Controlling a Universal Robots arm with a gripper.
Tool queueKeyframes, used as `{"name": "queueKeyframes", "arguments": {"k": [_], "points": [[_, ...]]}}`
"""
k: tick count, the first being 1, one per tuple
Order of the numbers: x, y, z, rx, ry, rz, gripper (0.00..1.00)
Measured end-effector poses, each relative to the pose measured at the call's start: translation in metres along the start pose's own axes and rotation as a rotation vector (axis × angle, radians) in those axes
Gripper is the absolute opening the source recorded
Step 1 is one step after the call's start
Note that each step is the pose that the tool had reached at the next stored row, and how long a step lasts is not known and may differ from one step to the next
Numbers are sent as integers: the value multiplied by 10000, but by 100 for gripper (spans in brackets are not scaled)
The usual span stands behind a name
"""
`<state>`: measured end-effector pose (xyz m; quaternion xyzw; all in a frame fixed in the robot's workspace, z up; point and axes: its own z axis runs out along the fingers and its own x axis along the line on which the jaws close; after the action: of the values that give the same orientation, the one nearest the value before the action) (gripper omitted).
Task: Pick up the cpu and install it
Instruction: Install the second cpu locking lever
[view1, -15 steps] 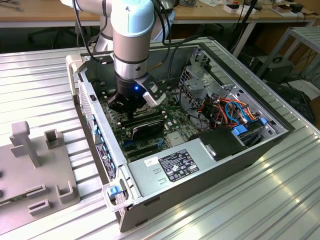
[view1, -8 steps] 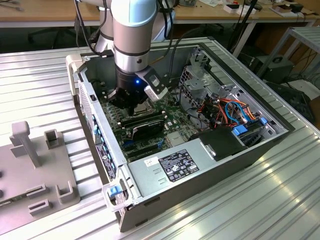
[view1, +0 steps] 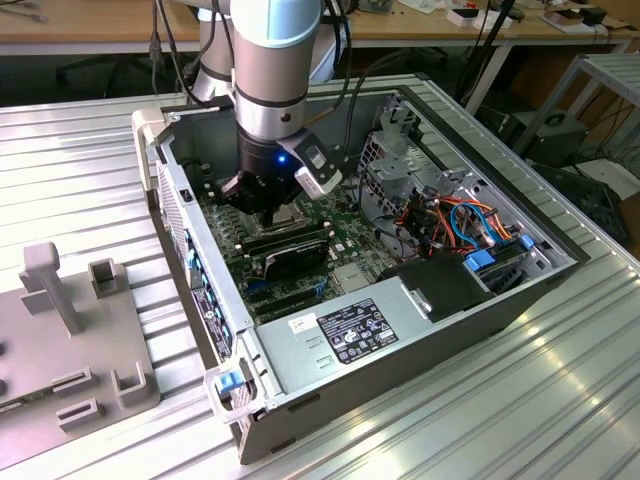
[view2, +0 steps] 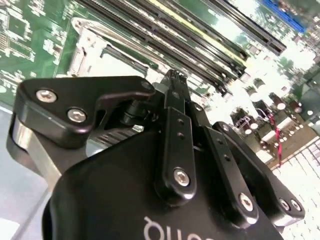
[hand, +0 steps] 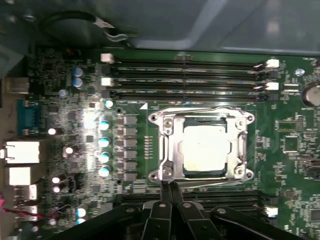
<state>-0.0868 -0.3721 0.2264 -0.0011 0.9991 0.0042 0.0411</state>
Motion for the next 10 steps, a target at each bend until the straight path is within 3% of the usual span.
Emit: {"name": "queueKeyframes", "arguments": {"k": [5,8,10], "points": [[-243,-1,21,-1,-1,-1,11],[-254,25,22,0,0,1,11],[-255,76,22,1,1,0,11]]}}
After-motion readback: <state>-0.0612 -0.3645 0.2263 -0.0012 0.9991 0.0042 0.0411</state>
